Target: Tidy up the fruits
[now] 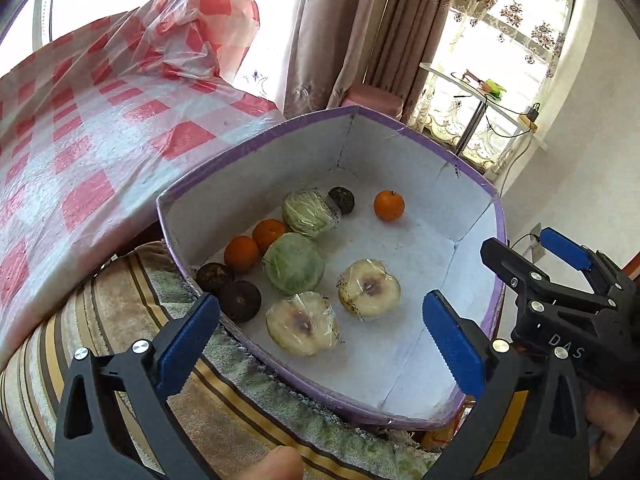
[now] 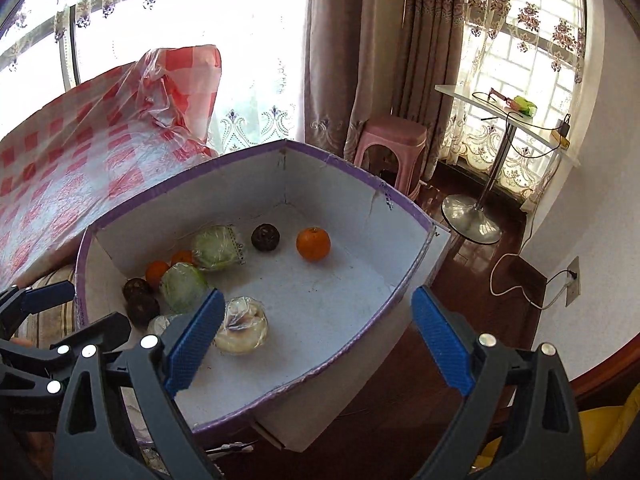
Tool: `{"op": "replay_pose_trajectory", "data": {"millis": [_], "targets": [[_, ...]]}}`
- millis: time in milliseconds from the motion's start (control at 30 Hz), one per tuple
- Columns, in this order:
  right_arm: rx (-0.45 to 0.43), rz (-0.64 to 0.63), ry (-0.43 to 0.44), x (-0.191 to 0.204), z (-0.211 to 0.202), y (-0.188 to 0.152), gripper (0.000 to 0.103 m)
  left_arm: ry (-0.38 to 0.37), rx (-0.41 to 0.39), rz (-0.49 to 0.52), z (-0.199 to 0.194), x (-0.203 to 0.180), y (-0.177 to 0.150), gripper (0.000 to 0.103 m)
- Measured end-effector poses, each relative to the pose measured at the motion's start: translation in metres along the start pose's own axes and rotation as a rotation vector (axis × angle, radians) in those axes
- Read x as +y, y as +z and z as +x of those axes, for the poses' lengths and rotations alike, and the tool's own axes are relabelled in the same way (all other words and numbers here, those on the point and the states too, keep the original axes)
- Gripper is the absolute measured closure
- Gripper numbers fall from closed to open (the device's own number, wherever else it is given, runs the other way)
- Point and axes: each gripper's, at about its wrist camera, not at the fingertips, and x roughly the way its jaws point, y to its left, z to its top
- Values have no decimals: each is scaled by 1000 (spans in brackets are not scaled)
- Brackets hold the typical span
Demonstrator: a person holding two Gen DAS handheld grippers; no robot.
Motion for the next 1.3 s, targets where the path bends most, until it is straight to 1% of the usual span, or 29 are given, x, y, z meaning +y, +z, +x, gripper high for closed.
{"op": "replay_pose_trajectory", "data": {"millis": [100,233,333,500,700,800,867,1000,1300], "targets": [[6,-3,7,1,4,-1,8,16,0,12,1,-2,-1,5],[15,0,14,1,8,-3,8,18,-1,11,2,-1,-1,5],[15,6,8,1,10,-3,8,52,5,20,4,-2,-3,5],[16,6,4,0,11,-2,8,60,15,12,6,1,-3,5],[25,4,10,1,13,-3,8,69,7,28,5,-1,-3,5],[25,3,8,1,12,-4,8,80,-13,42,2,-5,-3,5],[27,5,6,0,13,-4,8,76,-20,56,1,-8,-3,5],[26,12,1,-3,13,-4,8,55,-5,73,4,-10,-3,5],[27,11,8,-2,15,-1,8,62,0,80,6,-12,-3,5]]}}
